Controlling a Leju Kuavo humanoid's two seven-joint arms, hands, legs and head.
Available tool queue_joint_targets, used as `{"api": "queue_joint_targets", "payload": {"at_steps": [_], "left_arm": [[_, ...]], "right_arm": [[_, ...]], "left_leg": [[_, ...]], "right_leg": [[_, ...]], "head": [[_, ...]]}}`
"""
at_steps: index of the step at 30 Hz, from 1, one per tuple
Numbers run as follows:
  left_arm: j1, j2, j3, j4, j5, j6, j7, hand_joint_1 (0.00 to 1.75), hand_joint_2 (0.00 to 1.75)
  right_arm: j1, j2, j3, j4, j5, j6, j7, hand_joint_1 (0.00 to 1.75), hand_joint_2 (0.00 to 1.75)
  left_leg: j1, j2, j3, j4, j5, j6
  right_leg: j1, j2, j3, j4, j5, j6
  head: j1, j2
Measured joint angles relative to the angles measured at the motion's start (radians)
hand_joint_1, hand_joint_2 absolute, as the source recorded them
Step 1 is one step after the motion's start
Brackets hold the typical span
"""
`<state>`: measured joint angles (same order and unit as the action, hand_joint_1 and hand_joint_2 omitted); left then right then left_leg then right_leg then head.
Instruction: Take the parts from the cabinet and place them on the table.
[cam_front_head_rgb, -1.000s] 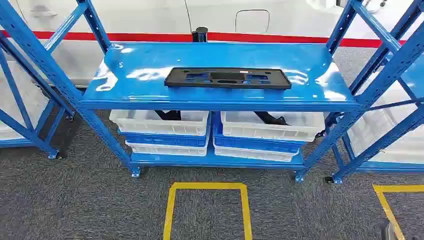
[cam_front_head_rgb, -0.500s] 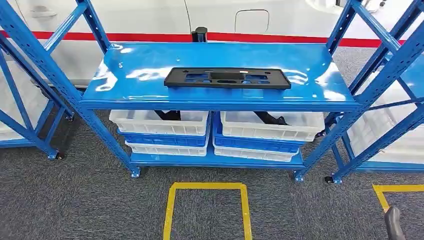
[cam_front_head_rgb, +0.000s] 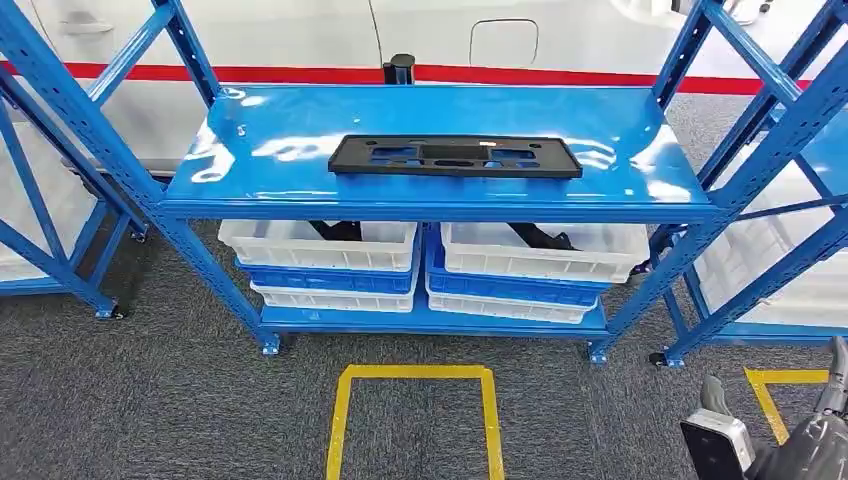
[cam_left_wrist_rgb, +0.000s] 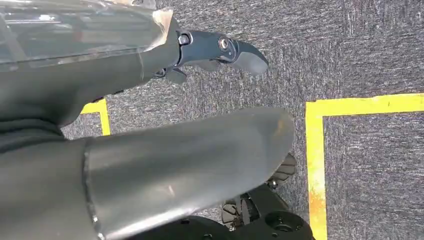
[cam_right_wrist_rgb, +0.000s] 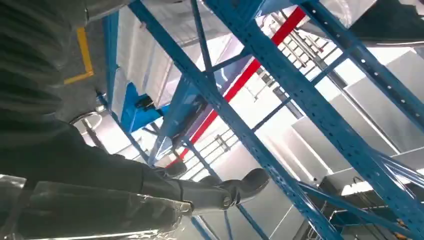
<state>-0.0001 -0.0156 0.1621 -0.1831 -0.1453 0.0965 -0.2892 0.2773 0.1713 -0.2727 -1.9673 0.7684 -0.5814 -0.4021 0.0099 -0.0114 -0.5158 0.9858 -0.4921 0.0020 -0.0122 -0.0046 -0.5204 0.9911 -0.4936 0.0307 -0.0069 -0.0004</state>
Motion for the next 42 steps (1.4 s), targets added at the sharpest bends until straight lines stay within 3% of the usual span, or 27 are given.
{"api": "queue_joint_targets", "payload": {"at_steps": [11, 21, 30, 34, 42], "left_arm": [[0.000, -0.006, 0.024, 0.000, -0.002, 0.000, -0.004, 0.00, 0.00], [0.000, -0.008, 0.043, -0.001, 0.000, -0.004, -0.004, 0.00, 0.00], [0.000, -0.010, 0.054, -0.001, -0.001, 0.000, -0.003, 0.00, 0.00], [0.000, -0.011, 0.059, -0.002, -0.008, 0.077, -0.006, 0.00, 0.00], [0.000, -0.016, 0.070, -0.007, -0.055, 0.148, -0.006, 0.00, 0.00]], "right_arm": [[0.023, -0.072, 0.105, -0.010, 0.436, -0.081, 0.136, 0.00, 1.75], [0.027, -0.133, 0.185, -0.002, 0.585, -0.056, 0.197, 0.00, 1.75], [0.022, -0.189, 0.273, 0.027, 0.636, -0.031, 0.240, 0.00, 1.75], [0.016, -0.206, 0.304, 0.039, 0.653, -0.026, 0.257, 0.00, 1.75], [-0.007, -0.242, 0.367, 0.064, 0.659, -0.027, 0.279, 0.00, 1.75]], "left_leg": [[0.000, 0.001, 0.000, 0.000, 0.000, 0.000], [0.000, 0.001, 0.000, 0.000, 0.000, 0.000], [0.000, 0.001, 0.000, 0.000, 0.000, 0.000], [0.000, 0.001, -0.001, 0.000, 0.000, 0.000], [0.000, 0.001, 0.000, 0.000, 0.000, 0.000]], "right_leg": [[0.000, 0.000, 0.000, 0.000, 0.000, 0.000], [0.000, 0.001, 0.000, 0.000, 0.000, 0.000], [0.000, 0.001, 0.000, 0.000, 0.000, 0.000], [0.000, 0.001, 0.000, 0.000, 0.000, 0.000], [0.000, 0.001, 0.000, 0.000, 0.000, 0.000]], "head": [[0.000, 0.000], [0.000, 0.000], [0.000, 0.000], [0.000, 0.000], [0.000, 0.000]]}}
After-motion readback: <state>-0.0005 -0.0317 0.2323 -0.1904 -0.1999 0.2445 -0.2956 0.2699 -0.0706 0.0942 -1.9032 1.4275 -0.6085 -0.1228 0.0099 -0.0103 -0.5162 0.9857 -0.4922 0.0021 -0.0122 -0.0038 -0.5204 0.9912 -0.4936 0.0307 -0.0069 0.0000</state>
